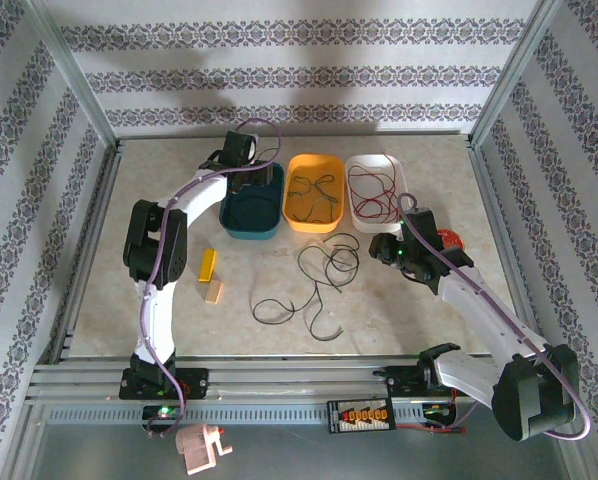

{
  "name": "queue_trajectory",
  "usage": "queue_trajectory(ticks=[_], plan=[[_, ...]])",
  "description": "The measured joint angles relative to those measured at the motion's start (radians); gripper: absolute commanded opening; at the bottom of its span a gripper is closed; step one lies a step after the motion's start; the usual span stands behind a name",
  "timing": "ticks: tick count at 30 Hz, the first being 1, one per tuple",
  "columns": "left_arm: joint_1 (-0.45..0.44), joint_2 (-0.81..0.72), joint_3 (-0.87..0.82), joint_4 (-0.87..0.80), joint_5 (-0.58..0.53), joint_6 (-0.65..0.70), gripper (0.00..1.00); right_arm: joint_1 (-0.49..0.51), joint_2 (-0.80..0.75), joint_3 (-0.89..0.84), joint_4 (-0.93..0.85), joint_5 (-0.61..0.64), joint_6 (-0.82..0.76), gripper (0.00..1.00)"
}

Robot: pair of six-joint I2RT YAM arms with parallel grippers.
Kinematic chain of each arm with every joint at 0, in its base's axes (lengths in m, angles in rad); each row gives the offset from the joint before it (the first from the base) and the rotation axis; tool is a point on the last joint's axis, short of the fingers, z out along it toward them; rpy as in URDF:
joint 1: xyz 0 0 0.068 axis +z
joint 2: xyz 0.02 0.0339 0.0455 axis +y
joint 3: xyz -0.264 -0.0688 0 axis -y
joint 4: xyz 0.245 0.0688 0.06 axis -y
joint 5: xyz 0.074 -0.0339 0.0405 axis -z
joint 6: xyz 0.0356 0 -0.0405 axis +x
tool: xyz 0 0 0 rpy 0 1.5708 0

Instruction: Untangle the cables

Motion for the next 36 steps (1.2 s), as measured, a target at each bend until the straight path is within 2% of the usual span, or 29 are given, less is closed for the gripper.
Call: queue_trajectory(ticks=[5, 15, 21, 28, 32, 36], plan=[[0.0, 0.002, -0.021, -0.006, 0.02, -0.005, 0.63, 0.0, 0.0, 0.0, 0.0, 0.0, -0.002, 0.46], [0.0, -0.055, -0.185, -0.03, 0.074, -0.032, 0.62, 0.0, -0.007, 0.0, 0.001, 0.0, -0.001, 0.46], [0.0, -0.187, -0.266, -0.022, 0.098, -0.046, 0.63, 0.0, -0.008, 0.0, 0.002, 0.0, -0.001, 0.46], [-0.011, -0.371, -0.335, 0.03, 0.139, -0.055, 0.73, 0.0, -0.008, 0.0, 0.002, 0.0, -0.001, 0.46], [-0.092, -0.567, -0.5, 0.043, 0.186, -0.006, 0.74, 0.0, -0.013, 0.0, 0.003, 0.0, -0.001, 0.46], [-0.285, -0.727, -0.649, 0.004, 0.254, 0.069, 0.76, 0.0, -0.009, 0.0, 0.009, 0.0, -0.002, 0.46]])
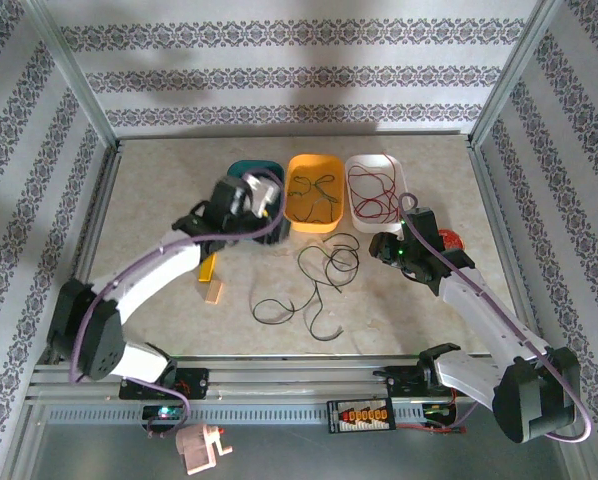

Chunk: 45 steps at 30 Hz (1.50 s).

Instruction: Untangle the cables

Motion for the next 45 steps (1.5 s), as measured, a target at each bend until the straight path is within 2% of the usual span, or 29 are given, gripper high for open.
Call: queue_trajectory(ticks=[3, 6, 11, 13, 14, 15, 17, 20, 24, 28, 35, 38, 45], plan=[[-0.171, -0.019, -0.044, -0.054, 0.029, 0.031, 0.78, 0.0, 0.023, 0.0, 0.006, 0.0, 0.0, 0.46], [-0.289, 0.021, -0.055, -0.087, 0.029, 0.041, 0.79, -0.007, 0.051, 0.0, 0.008, 0.001, 0.0, 0.46], [-0.381, 0.178, -0.046, -0.1, -0.045, 0.043, 0.77, -0.021, 0.054, 0.001, 0.008, 0.002, 0.0, 0.46], [-0.391, 0.246, -0.034, -0.105, -0.097, 0.043, 0.7, -0.028, 0.046, 0.001, 0.007, 0.003, 0.0, 0.46], [-0.391, 0.275, -0.027, -0.108, -0.124, 0.042, 0.57, -0.034, 0.039, 0.001, 0.007, 0.004, 0.0, 0.46], [-0.391, 0.295, -0.023, -0.109, -0.148, 0.045, 0.39, -0.04, 0.032, 0.001, 0.007, 0.004, 0.0, 0.46], [-0.391, 0.315, -0.017, -0.116, -0.188, 0.054, 0.16, -0.047, 0.022, 0.001, 0.007, 0.004, 0.0, 0.46], [-0.391, 0.308, -0.006, -0.116, -0.222, 0.064, 0.01, -0.053, 0.013, 0.001, 0.006, 0.004, 0.0, 0.46], [-0.391, 0.225, -0.006, -0.109, -0.238, 0.08, 0.0, -0.053, 0.01, 0.001, 0.003, 0.003, -0.001, 0.46], [-0.391, 0.065, -0.006, -0.062, -0.269, 0.08, 0.0, -0.053, 0.01, 0.001, 0.0, 0.003, -0.001, 0.46], [-0.378, -0.138, -0.006, 0.051, -0.401, 0.079, 0.0, -0.053, 0.018, 0.001, 0.002, -0.001, 0.0, 0.46], [-0.323, -0.164, -0.006, 0.083, -0.457, 0.06, 0.0, -0.053, 0.018, 0.001, 0.005, -0.006, 0.0, 0.46], [-0.086, -0.095, 0.04, 0.144, -0.495, 0.018, 0.0, -0.053, 0.018, 0.001, 0.009, -0.019, 0.0, 0.46]])
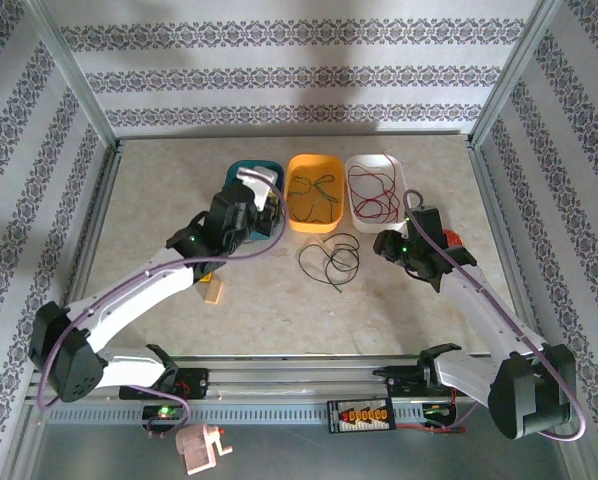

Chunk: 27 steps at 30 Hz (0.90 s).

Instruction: Untangle the cables

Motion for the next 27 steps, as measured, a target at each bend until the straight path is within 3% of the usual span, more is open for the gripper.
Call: queue_trajectory(ticks=[10, 19, 20, 21, 22, 23, 24, 27], plan=[[0.201, 0.351, 0.217, 0.043, -0.004, 0.016, 0.0, 0.0, -0.016, 0.0, -0.002, -0.004, 0.0, 0.46], [0.257, 0.596, 0.36, 0.046, 0.027, -0.022, 0.03, 0.0, -0.038, -0.001, -0.015, -0.003, 0.0, 0.46], [0.257, 0.61, 0.37, 0.047, 0.031, -0.029, 0.16, 0.0, -0.038, 0.0, -0.017, -0.003, -0.002, 0.46], [0.257, 0.62, 0.376, 0.046, 0.035, -0.037, 0.38, 0.0, -0.038, -0.001, -0.018, -0.003, -0.003, 0.46], [0.256, 0.623, 0.377, 0.045, 0.039, -0.045, 0.53, 0.0, -0.038, -0.001, -0.018, -0.003, -0.004, 0.46], [0.256, 0.622, 0.377, 0.043, 0.042, -0.051, 0.63, 0.0, -0.038, -0.001, -0.018, -0.003, -0.004, 0.46], [0.255, 0.62, 0.378, 0.044, 0.046, -0.058, 0.71, 0.0, -0.038, -0.001, -0.018, -0.003, -0.004, 0.46], [0.251, 0.59, 0.372, 0.045, 0.05, -0.07, 0.79, 0.0, -0.037, -0.001, -0.019, -0.003, -0.004, 0.46]])
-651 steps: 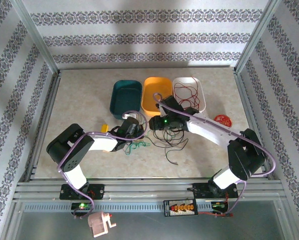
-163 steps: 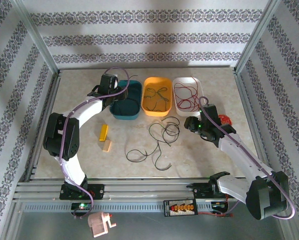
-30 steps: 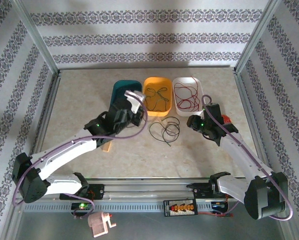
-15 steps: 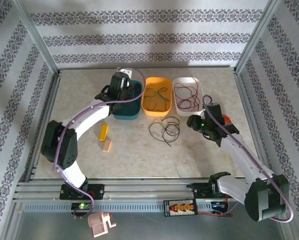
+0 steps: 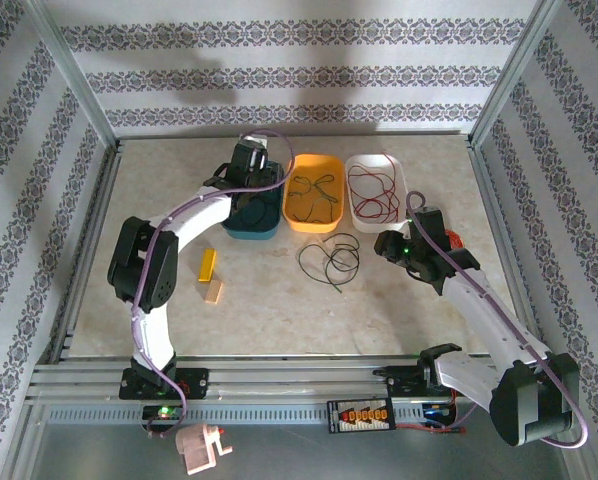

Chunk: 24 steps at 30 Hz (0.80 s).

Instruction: Untangle the cables

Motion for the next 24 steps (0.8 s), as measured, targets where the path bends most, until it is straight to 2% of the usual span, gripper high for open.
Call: queue_trajectory(ticks=[6, 11, 14, 18, 24], plan=[[-0.048, -0.229, -0.113, 0.003, 0.034, 0.005, 0.84, 0.0, 0.006, 0.0, 0.0, 0.0, 0.0, 0.46], [-0.172, -0.357, -0.234, 0.003, 0.13, 0.031, 0.85, 0.0, 0.031, 0.0, 0.003, -0.001, 0.0, 0.46], [-0.279, -0.338, -0.318, 0.002, 0.186, 0.034, 0.85, 0.0, 0.054, 0.0, 0.003, -0.005, 0.0, 0.46], [-0.387, -0.232, -0.374, 0.001, 0.244, 0.018, 0.83, 0.0, 0.075, 0.0, 0.003, -0.012, 0.001, 0.46], [-0.473, -0.057, -0.325, 0.004, 0.242, -0.014, 0.8, 0.001, 0.079, 0.0, 0.003, -0.019, 0.001, 0.46]])
